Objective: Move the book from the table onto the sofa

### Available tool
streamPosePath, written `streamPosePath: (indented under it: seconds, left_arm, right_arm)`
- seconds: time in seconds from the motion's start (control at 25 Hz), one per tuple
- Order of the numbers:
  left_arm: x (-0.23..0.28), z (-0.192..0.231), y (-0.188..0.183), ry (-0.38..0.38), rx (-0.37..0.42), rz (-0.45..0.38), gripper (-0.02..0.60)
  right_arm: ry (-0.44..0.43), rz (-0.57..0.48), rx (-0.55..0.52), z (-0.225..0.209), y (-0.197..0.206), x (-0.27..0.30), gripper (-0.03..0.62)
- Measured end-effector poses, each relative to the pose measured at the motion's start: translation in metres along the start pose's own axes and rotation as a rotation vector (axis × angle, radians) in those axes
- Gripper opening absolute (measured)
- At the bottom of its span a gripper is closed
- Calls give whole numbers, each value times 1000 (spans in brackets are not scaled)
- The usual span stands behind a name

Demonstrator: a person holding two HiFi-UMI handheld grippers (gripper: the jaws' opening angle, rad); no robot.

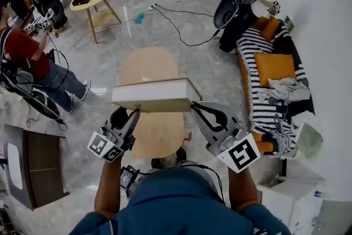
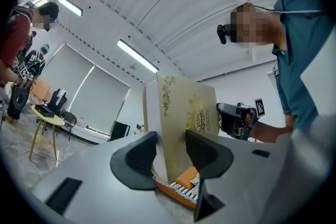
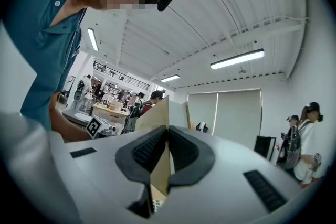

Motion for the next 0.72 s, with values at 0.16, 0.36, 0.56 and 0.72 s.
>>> streamPosePath:
  seconds: [0.16, 0.36, 0.56, 0.72]
  left_arm:
    - [-9, -5, -10, 49, 28, 7, 178]
    - [2, -16, -17, 138, 80, 33, 176]
    - [26, -37, -26, 229, 110, 43, 176]
    - [49, -59, -23, 287, 159, 87, 176]
  right_arm:
    - [86, 2, -5, 20, -7, -11, 26]
    - [222, 30, 7, 31, -8, -36, 28]
    - [344, 57, 28, 32, -4, -67, 28]
    - [430, 69, 48, 29, -1, -97, 28]
Point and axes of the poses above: the fingertips, and each gripper's own axes: x forward along the fingers, z to its left, y out of its underside, the point moved 4 cm from there along -x, backward along the fingers, and after that the axes turned 8 degrees about z, right-handed, at the moved point
